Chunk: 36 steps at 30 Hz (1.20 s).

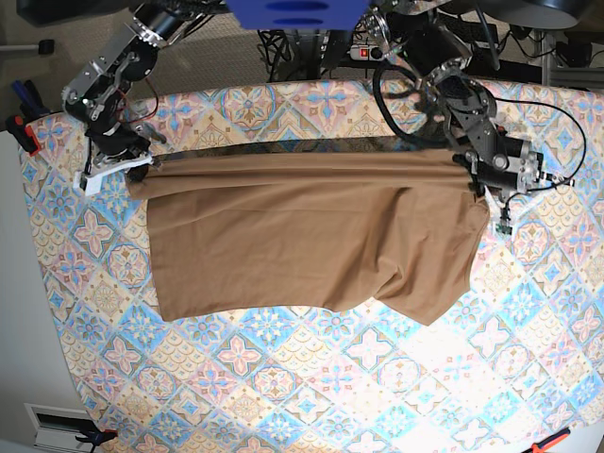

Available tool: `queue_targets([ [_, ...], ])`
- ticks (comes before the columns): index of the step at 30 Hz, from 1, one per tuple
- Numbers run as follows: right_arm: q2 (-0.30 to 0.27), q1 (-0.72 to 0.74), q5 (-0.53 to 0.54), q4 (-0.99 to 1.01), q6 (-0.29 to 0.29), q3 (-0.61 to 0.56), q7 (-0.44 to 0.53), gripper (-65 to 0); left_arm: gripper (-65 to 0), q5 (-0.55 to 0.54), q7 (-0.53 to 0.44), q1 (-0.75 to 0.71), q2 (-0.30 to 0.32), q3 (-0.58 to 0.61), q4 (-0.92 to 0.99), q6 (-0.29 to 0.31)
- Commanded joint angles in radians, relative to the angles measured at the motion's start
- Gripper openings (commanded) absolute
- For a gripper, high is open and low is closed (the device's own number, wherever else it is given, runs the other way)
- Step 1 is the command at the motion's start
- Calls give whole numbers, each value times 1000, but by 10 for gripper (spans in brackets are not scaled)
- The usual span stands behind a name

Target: Layout the t-shirt on the table in an organized manner, then fold the t-shirt properly

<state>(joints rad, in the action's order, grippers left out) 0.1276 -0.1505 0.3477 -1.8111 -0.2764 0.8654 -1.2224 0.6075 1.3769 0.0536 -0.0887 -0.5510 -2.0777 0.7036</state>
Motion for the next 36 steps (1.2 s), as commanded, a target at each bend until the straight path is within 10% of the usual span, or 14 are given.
queue_targets([
  [1,-15,32,11,-16,-2,2,13,-650,-650,38,0,27,8,-1,-16,-5],
  [36,17,-67,-48,-103,-2,128,-9,-650,-650,157,-1,133,7,139,136,-5],
])
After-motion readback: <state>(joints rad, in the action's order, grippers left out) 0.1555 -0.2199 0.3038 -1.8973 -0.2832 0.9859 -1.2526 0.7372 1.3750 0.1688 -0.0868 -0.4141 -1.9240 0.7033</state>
